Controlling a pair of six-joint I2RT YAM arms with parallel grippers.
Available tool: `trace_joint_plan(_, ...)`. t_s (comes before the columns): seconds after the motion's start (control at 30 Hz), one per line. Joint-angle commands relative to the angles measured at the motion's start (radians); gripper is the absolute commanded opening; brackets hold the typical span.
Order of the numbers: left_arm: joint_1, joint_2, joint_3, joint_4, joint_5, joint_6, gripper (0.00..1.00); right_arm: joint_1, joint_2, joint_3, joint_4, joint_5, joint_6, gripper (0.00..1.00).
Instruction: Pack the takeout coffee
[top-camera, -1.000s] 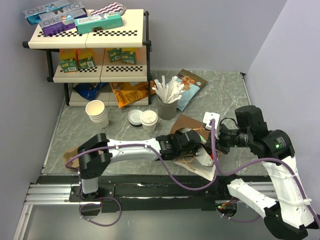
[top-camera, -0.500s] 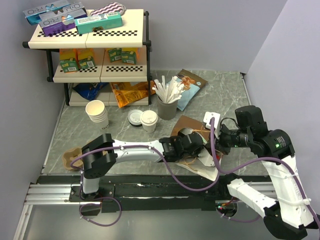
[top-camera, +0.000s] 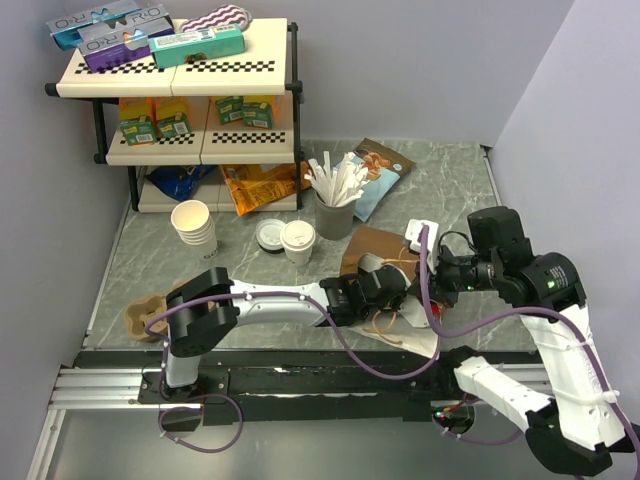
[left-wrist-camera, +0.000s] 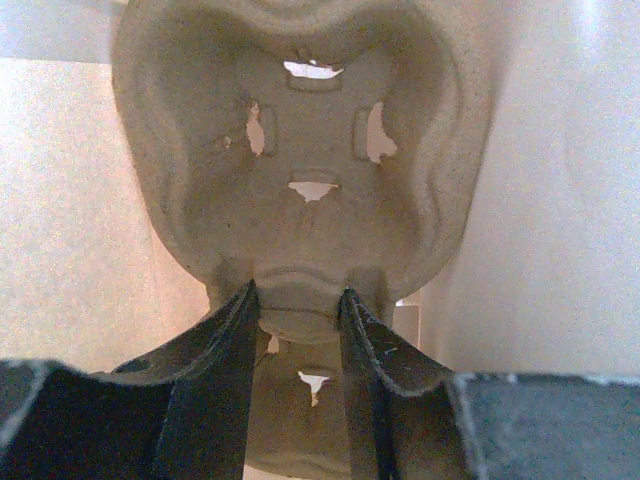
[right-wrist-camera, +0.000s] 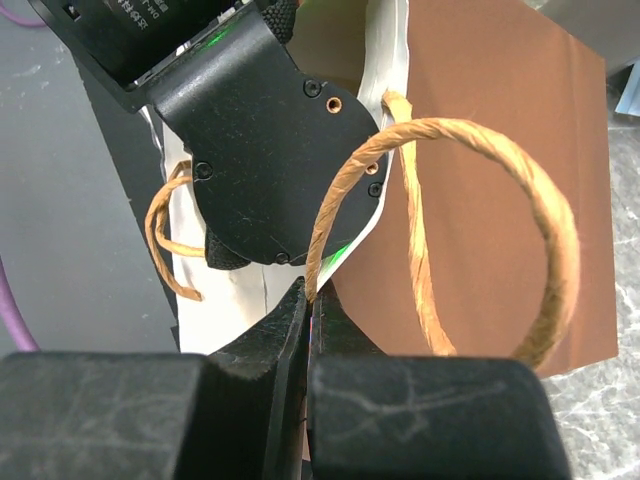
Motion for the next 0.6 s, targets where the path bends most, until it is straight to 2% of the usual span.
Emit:
trace_joint_plan(0.0, 0.011, 0.024, -0.004, 0.021, -0.064, 0.030, 0.01, 0.004, -0.007, 0.067, -0.080, -0.247, 0.085, 0.00)
trace_joint_plan(0.1, 0.009, 0.017, -0.009, -0.032, -0.042, 0.026, 0.01, 0.000, 0.025, 0.126, -0.083, -0.198, 0.088, 0.00)
trace_joint_plan(0.27, 0.008, 0.005, -0.016, -0.108, -0.064, 0.020, 0.01, 0.000, 0.054, 0.204, -0.095, 0.056, 0.030, 0.00)
trace_joint_plan(0.33, 0.008, 0.001, -0.021, -0.121, -0.072, 0.007, 0.01, 0.000, 0.033, 0.202, -0.077, 0.104, -0.007, 0.00)
trace_joint_plan(0.57, 0.008, -0.006, -0.030, -0.085, -0.093, 0.004, 0.01, 0.000, 0.017, 0.186, -0.100, 0.103, -0.081, 0.00)
